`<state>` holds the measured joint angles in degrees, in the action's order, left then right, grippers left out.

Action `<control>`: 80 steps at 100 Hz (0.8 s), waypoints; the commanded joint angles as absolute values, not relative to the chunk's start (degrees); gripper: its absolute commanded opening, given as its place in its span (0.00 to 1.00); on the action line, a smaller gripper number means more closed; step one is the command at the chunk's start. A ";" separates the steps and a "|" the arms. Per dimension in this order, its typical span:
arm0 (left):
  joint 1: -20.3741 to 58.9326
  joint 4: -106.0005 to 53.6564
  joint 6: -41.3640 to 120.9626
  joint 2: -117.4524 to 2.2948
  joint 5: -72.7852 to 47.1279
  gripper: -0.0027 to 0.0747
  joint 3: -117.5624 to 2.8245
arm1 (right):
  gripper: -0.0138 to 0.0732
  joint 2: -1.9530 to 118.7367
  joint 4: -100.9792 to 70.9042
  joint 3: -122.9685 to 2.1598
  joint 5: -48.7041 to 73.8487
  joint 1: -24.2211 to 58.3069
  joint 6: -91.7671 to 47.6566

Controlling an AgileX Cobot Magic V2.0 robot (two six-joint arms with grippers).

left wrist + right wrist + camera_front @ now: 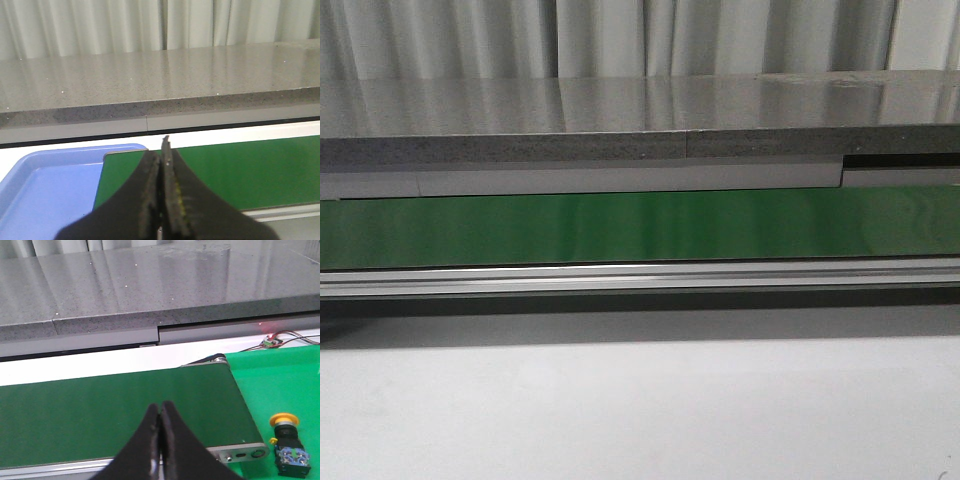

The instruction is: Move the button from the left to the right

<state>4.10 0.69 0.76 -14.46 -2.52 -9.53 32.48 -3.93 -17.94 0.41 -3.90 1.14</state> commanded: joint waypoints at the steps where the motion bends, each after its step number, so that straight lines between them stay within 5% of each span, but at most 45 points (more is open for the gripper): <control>1: 4.51 0.38 0.80 -14.79 2.28 0.01 -11.06 | 0.08 32.35 -4.13 -19.56 -3.45 -3.82 1.19; 45: 4.51 0.38 0.80 -14.79 2.28 0.01 -11.06 | 0.08 31.19 -4.13 -18.45 -3.50 -3.82 1.19; 80: 4.51 0.38 0.80 -14.79 2.28 0.01 -11.06 | 0.08 15.66 -3.42 -10.02 -3.50 5.21 1.19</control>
